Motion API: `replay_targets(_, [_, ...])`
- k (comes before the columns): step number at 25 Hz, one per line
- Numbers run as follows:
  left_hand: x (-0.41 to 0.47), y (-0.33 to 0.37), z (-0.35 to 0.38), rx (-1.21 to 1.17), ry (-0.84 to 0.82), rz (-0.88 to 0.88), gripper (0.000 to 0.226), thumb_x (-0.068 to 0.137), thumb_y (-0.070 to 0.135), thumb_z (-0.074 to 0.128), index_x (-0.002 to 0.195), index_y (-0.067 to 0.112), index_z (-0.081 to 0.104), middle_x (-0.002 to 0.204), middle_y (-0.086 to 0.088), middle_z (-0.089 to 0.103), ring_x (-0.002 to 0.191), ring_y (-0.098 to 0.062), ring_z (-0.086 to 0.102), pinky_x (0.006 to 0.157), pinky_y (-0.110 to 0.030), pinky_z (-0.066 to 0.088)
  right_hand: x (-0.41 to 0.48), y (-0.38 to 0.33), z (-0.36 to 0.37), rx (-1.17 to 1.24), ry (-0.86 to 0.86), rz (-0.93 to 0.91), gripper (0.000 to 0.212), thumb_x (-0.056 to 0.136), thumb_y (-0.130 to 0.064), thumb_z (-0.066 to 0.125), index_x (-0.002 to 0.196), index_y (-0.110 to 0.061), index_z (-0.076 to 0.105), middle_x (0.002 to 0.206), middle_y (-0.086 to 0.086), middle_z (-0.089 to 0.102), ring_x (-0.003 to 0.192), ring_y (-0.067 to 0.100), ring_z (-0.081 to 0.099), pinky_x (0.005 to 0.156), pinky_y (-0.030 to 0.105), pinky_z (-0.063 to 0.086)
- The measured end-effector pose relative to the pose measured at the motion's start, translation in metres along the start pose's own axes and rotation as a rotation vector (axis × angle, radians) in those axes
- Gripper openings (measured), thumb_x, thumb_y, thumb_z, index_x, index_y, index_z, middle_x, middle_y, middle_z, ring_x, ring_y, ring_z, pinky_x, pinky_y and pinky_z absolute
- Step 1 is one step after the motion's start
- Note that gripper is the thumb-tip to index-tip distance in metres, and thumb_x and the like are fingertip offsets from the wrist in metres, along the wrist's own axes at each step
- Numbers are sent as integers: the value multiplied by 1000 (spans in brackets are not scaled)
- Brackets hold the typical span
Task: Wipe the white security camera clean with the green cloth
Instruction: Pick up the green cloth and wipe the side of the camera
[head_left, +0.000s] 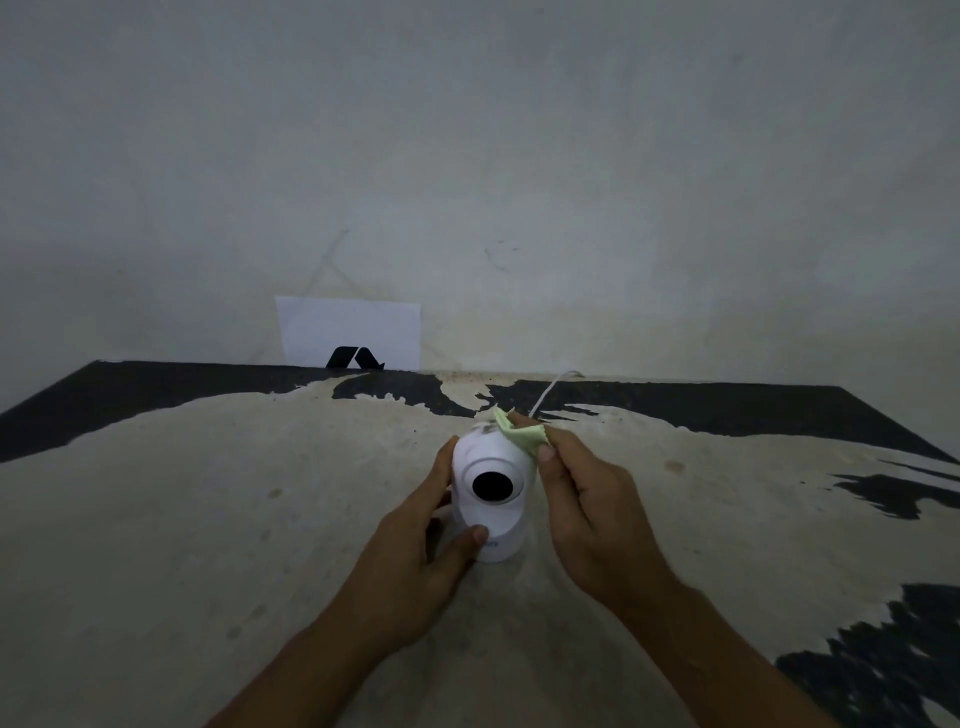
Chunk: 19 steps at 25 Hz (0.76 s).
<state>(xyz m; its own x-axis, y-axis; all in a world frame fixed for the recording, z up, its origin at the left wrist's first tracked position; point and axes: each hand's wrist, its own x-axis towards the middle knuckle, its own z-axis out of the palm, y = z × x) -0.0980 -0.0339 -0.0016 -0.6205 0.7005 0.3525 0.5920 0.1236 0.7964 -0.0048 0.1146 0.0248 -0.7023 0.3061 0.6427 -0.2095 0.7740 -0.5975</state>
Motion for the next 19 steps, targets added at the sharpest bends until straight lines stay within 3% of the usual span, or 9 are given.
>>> replay_targets(3, [-1,1,0,-21,18,5,73,85,41,59,142,48,13,135,33,40,117,15,42,94,-9,44,-2,13,8,65,72,144,20,100,-17,40,99,-17,60,77,-3,65,65,12,59,56,23,50])
replay_targets(5, [0,0,0,-19,18,11,73,85,42,59,142,48,13,136,30,42,118,9,45,96,-16,46,-3,10,8,75,99,113,20,99,-13,41,100,-20,59,76,-9,63,64,6,59,52,15,44])
replay_targets(7, [0,-1,0,-12,12,11,73,85,44,58,143,47,13,136,27,44,117,6,48,96,-17,47,-4,2,7,80,74,6,26,100,-11,40,120,-15,57,97,-11,66,84,-8,61,68,6,46])
replay_targets(9, [0,-3,1,-17,15,10,73,85,44,58,143,45,15,137,25,45,116,5,49,94,-15,47,-6,-1,13,54,41,-71,35,100,-19,37,133,-13,49,126,-3,59,115,-3,54,95,15,45])
replay_targets(10, [0,-3,1,-16,17,11,73,85,44,59,143,44,15,137,24,45,117,6,49,93,-12,46,-6,1,17,44,47,-63,39,99,-22,35,134,-13,48,130,-1,57,120,1,52,99,18,44])
replay_targets(14, [0,-2,1,-27,21,26,73,85,40,59,144,43,15,141,23,42,121,5,46,96,-12,44,-2,9,20,16,130,77,26,98,-25,35,114,-24,55,89,-14,65,76,-7,60,62,7,44])
replay_targets(15, [0,-2,2,-18,20,27,74,85,41,59,144,43,14,141,23,42,121,6,45,96,-10,43,-3,9,19,3,133,71,26,97,-25,36,114,-24,55,88,-15,64,72,-8,59,60,6,43])
replay_targets(17, [0,-3,2,4,16,19,74,85,44,59,143,45,13,140,25,41,119,9,44,92,-5,41,-8,7,14,-19,99,-2,35,98,-23,35,126,-13,54,109,-7,65,91,-11,58,78,9,48])
replay_targets(19, [0,-3,2,4,14,8,74,84,45,58,143,46,12,137,29,41,113,17,44,87,-1,40,-13,6,13,-30,51,-73,42,98,-22,34,136,-10,46,132,0,55,120,-2,50,101,18,42])
